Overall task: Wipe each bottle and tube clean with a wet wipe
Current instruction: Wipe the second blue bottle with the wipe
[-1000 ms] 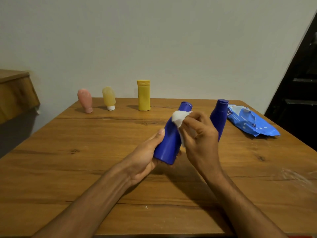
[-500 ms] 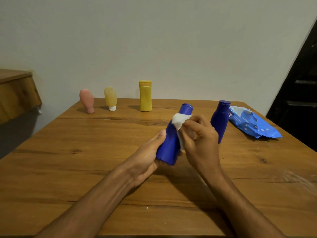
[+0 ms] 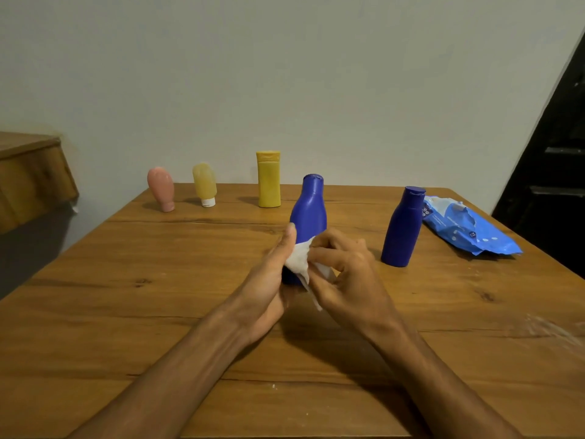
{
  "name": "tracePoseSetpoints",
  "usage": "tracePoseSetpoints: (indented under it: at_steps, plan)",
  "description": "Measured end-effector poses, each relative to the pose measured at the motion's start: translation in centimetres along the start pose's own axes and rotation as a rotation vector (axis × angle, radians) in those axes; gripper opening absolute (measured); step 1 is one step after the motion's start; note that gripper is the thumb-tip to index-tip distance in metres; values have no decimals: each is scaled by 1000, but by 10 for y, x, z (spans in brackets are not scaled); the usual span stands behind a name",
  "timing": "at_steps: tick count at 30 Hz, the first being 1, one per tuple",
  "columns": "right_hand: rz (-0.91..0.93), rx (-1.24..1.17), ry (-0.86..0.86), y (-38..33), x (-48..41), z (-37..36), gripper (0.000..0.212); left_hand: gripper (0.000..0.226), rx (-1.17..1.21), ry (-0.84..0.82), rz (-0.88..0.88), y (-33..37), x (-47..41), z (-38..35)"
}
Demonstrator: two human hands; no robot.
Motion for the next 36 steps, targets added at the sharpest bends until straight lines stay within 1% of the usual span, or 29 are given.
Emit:
tracePoseSetpoints:
  at_steps: [3, 7, 10, 11, 13, 15, 17, 19, 21, 23, 25, 26, 28, 30, 32, 34, 36]
  plan:
    - [-36, 6, 116, 2, 0, -1, 3, 59, -26, -42, -47, 0, 0, -4]
    - [-71, -5, 219, 1, 0, 1, 8, 52, 5, -87, -31, 0, 5, -7]
    - [-112, -35, 279, 7, -4, 7, 5, 49, -20, -109, -11, -4, 7, -9]
    - [-110, -43, 266, 8, -4, 8, 2, 51, -29, -110, -6, -4, 7, -10]
    - [-95, -66, 184, 7, -4, 6, 9, 60, -34, -113, -5, -2, 6, -9]
    - [-31, -38, 76, 2, 0, 2, 17, 71, -3, -100, 7, 1, 4, -6]
    - [40, 12, -14, -1, 2, -1, 19, 80, 26, -81, 29, 2, 2, -1]
    - [56, 23, -28, 0, 2, -1, 19, 83, 42, -80, 29, 0, 1, 1]
    - [10, -11, 48, 5, -1, 1, 19, 79, 48, -94, 16, -1, 2, -1]
    - [-62, -64, 161, 8, -4, 5, 18, 75, 43, -124, 9, -3, 4, -5]
    - [-84, -83, 239, 10, -5, 8, 22, 73, 50, -126, 4, -4, 4, -7]
    - [-83, -90, 231, 11, -5, 8, 23, 73, 59, -113, 2, -4, 4, -7]
    - [-67, -103, 131, 9, -5, 5, 23, 74, 78, -75, -7, -1, 2, -5]
    - [-9, -82, 24, 6, -2, 2, 20, 77, 124, -35, -7, 3, 0, -2]
    - [46, -29, -40, 4, -1, 0, 18, 79, 164, -5, -6, 8, -2, 1]
    - [41, -21, -106, 6, -2, 1, 12, 80, 170, 37, 10, 10, -3, 3]
    - [1, -84, -146, 9, -4, 3, 9, 78, 184, 70, 15, 12, -3, 3]
Point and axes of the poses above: each hand's wrist, its own x-axis away from the middle knuckle, its own z-axis out of the back of the hand, y = z × x, the point moved 2 cm from there along -x, towards the middle knuckle, and after that the axes turned 12 degrees about -z, right-handed, at the moved point
